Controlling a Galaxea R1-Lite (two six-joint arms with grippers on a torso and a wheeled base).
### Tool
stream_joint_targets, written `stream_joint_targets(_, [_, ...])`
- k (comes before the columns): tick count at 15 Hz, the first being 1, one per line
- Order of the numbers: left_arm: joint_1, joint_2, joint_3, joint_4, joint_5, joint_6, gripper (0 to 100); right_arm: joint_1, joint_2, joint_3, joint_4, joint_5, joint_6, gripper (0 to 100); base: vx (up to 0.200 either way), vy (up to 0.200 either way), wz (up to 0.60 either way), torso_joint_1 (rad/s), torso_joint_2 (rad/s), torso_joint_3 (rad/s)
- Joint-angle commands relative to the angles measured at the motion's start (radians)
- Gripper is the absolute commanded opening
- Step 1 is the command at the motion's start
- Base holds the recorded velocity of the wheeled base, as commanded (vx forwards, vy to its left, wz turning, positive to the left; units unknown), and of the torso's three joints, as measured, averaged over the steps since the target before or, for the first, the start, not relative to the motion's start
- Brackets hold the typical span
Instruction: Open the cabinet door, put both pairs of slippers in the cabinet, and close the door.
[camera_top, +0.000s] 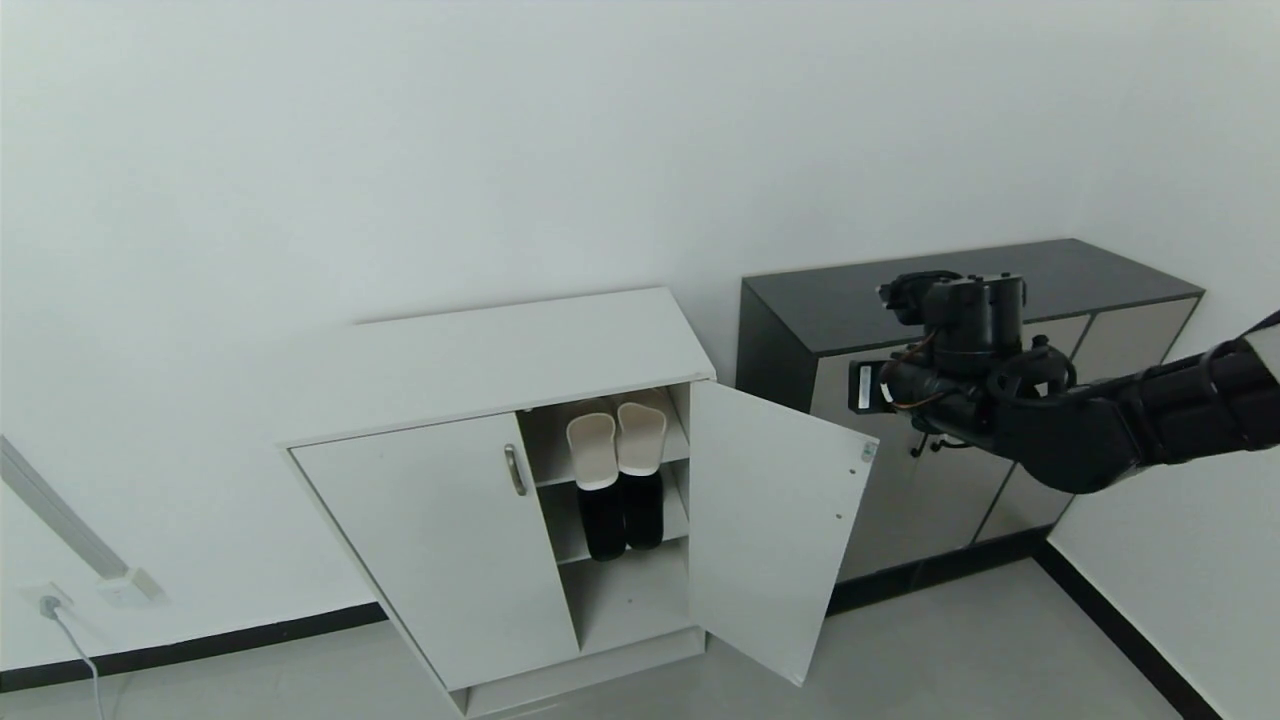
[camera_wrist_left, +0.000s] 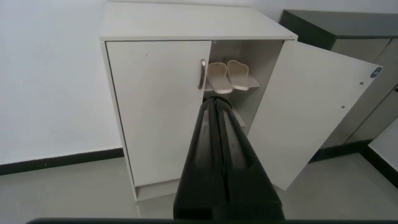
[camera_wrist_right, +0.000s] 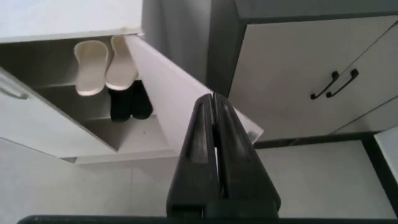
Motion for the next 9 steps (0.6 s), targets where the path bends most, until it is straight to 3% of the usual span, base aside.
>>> stream_joint_targets(1, [0.002,0.001,0.0,0.0,0.0,0.0,0,-0.041,0.087,-0.062,0.019,0.03,0.013,0,0.0,0.0,0.0,0.0,0.0,0.0])
stream_joint_targets(9, [0.0,0.001,-0.001,0.0,0.0,0.0,0,-0.09,0.259,-0.185,0.033,0.06,0.02,0,0.0,0.0,0.0,0.0,0.0,0.0])
